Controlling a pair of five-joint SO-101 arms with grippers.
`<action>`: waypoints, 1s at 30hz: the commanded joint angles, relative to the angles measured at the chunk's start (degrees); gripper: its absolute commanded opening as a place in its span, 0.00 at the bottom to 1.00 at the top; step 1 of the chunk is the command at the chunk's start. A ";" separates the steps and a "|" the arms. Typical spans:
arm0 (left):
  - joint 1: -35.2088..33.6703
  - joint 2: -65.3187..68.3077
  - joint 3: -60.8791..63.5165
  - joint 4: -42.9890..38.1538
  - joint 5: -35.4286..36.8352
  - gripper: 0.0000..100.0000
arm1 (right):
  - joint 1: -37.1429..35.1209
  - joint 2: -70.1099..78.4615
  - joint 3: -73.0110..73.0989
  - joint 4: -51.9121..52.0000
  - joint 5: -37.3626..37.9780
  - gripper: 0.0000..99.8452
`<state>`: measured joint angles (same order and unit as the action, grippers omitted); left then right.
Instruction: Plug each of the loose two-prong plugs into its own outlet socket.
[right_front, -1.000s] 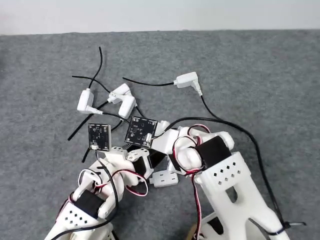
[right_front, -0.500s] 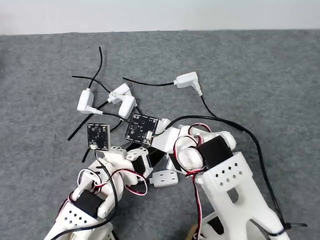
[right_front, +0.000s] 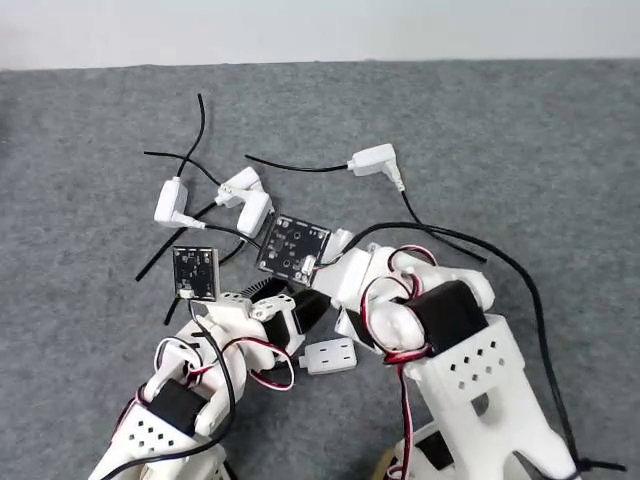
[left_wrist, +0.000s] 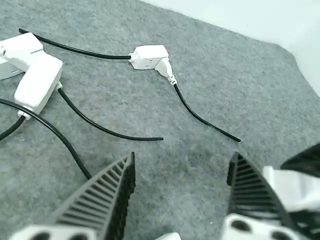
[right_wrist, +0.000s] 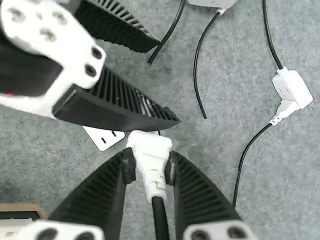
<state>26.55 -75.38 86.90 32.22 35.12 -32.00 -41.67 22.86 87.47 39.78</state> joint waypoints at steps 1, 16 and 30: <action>0.53 0.18 -0.04 0.62 -0.18 0.29 | 0.84 -1.98 -6.07 -1.01 -1.93 0.01; 0.53 0.18 -0.04 0.62 -0.18 0.29 | 0.84 -1.98 -5.89 -4.70 -6.95 0.01; -0.35 0.18 0.04 0.62 -0.26 0.29 | 2.68 -1.45 -4.31 -4.18 -1.93 0.01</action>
<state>26.29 -74.68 87.25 32.75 35.12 -31.21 -41.93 21.27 85.19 35.56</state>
